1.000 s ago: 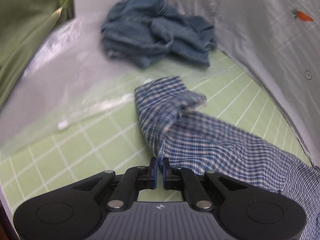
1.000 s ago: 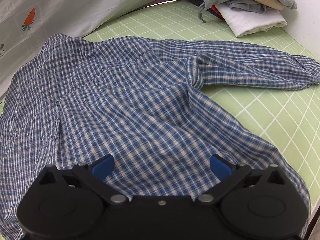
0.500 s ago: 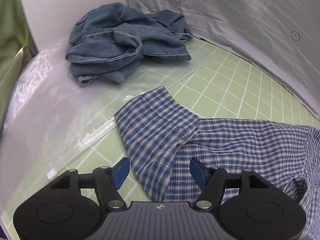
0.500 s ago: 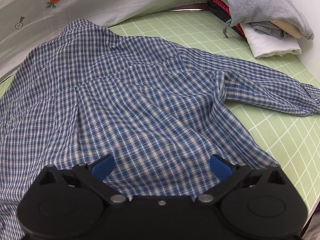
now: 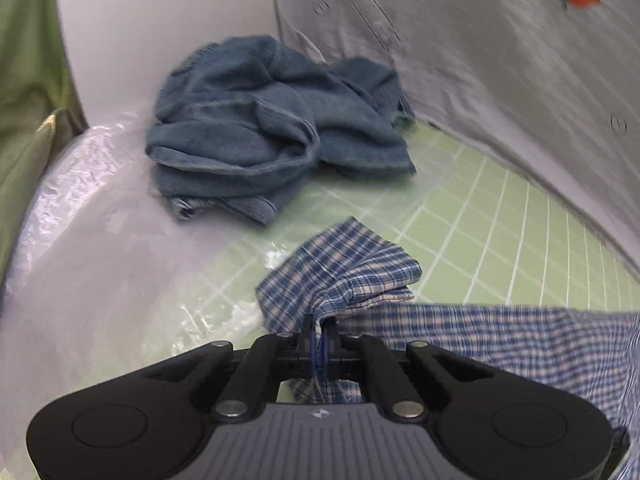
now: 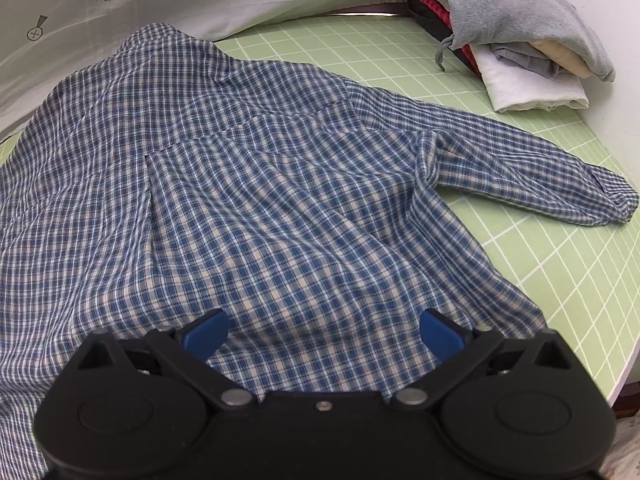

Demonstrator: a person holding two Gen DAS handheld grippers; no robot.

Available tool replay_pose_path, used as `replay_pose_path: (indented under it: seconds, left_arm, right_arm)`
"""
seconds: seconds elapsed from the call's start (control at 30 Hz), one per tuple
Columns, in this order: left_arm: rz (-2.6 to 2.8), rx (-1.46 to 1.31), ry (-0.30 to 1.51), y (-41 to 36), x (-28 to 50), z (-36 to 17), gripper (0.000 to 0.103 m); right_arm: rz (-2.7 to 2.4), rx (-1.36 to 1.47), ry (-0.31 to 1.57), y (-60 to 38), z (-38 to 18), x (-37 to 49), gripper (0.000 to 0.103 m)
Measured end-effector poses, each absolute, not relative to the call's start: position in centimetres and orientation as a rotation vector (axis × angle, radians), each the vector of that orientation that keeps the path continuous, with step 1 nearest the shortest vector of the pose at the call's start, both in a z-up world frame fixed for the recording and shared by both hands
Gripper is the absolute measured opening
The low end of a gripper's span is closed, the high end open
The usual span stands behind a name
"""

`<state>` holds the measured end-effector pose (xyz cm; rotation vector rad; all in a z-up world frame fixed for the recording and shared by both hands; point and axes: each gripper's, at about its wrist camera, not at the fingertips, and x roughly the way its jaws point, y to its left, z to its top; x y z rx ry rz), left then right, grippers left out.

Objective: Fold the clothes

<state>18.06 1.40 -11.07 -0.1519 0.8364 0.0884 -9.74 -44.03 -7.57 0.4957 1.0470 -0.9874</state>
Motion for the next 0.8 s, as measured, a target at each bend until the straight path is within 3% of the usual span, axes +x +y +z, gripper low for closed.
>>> replay_pose_path:
  seconds: [0.1, 0.2, 0.27, 0.33, 0.43, 0.57, 0.63, 0.8]
  left_arm:
    - [0.212, -0.215, 0.816, 3.7, 16.4, -10.5, 0.004]
    - [0.319, -0.258, 0.832, 5.5, 15.1, -10.5, 0.012]
    - [0.36, -0.247, 0.901, 6.0, 14.6, -11.6, 0.023]
    - [0.408, -0.267, 0.941, 6.5, 13.6, -12.3, 0.039]
    - [0.403, -0.269, 0.93, 6.3, 12.1, -11.7, 0.052]
    - [0.31, -0.194, 0.888, 3.8, 11.4, -9.8, 0.061]
    - [0.215, -0.148, 0.876, 1.4, 11.3, -8.9, 0.072]
    - [-0.073, -0.008, 0.881, -6.5, 11.8, -8.0, 0.081]
  right_arm:
    - [-0.979, 0.469, 1.049, -43.7, -7.4, -9.5, 0.103]
    - [-0.972, 0.48, 1.044, -43.8, -7.5, -9.7, 0.103]
    - [-0.967, 0.503, 1.038, -44.1, -7.6, -9.9, 0.103]
    - [-0.958, 0.525, 1.028, -44.4, -7.7, -10.3, 0.103]
    - [-0.948, 0.542, 1.003, -44.4, -7.4, -10.7, 0.103]
    - [-0.93, 0.548, 0.967, -44.5, -6.9, -11.1, 0.103]
    - [-0.914, 0.539, 0.944, -44.7, -6.5, -11.3, 0.103]
    - [-0.855, 0.452, 0.88, -46.6, -5.5, -10.6, 0.103]
